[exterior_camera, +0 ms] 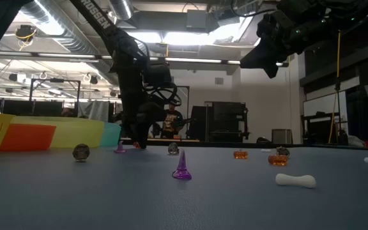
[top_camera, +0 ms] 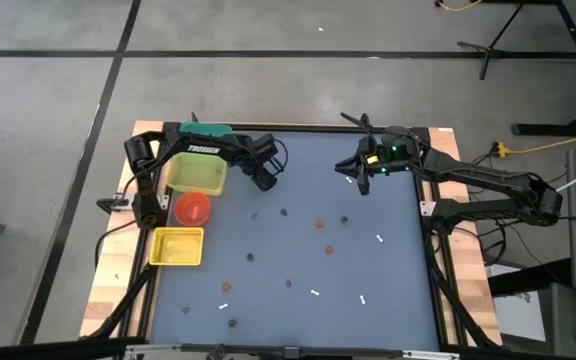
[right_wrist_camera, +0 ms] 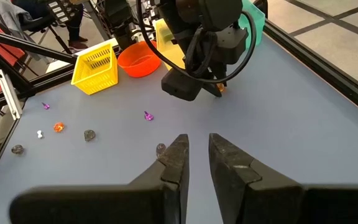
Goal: Sort Halloween decoration
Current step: Put the top left orange pumpkin toy into the orange bin
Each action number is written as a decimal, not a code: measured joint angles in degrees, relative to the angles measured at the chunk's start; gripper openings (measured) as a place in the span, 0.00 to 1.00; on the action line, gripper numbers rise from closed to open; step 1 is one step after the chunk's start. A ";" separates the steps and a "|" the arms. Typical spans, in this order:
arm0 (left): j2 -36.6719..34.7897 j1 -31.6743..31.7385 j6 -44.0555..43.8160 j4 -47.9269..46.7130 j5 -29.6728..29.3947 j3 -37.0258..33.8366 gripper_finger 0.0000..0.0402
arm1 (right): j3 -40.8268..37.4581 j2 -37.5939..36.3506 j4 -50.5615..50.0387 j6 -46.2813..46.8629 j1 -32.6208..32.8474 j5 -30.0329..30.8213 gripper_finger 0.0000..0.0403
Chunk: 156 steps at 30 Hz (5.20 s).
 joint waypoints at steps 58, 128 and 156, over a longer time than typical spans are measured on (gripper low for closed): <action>-2.86 -0.21 18.39 -19.03 -7.43 8.22 0.45 | 0.00 -0.02 -0.22 0.00 0.00 0.00 0.15; -1.57 5.49 44.13 -20.22 -1.83 0.68 0.29 | 0.00 -0.02 -1.57 -1.95 0.00 0.00 0.15; -1.48 1.52 43.42 -21.09 -5.28 1.22 0.24 | 0.00 -0.02 -1.58 -1.94 0.00 0.00 0.15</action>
